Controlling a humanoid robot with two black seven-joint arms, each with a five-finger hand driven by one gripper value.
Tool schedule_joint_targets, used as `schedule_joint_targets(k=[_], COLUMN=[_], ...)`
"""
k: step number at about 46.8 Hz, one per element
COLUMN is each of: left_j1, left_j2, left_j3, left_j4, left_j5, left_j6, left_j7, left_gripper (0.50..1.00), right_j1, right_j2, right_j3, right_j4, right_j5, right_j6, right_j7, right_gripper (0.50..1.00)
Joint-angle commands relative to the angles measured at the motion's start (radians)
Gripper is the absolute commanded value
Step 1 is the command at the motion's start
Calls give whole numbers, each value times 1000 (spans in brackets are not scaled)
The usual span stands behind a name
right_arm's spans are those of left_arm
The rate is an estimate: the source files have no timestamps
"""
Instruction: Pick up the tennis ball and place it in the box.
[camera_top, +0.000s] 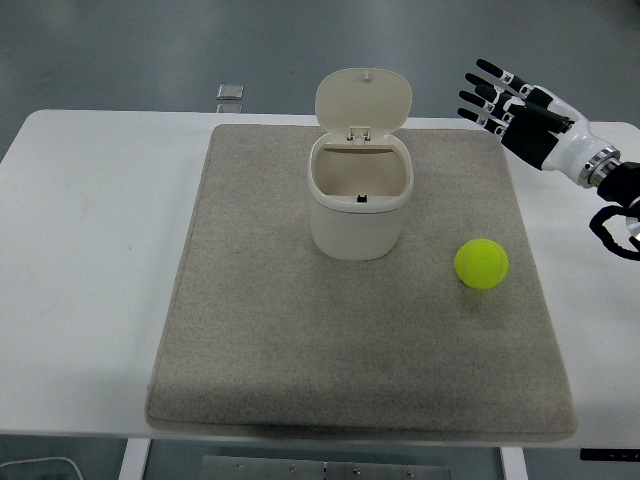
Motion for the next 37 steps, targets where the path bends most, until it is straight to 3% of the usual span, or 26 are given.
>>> schedule_joint_targets(k=[1,37], left_j1=[-1,-1], left_j2=[0,0], left_j3=[0,-1], left_j4=[0,2], left_j5=[0,0], left_j6=[0,0], left_j7=[0,0], left_gripper=[992,992], right_j1=[-1,-1], right_j2=[0,-20], right_j3=[0,-2], right_j4=[0,-2], right_j5=[-1,-12], right_j6=[2,6], right_j7=[0,9], right_gripper=[913,913])
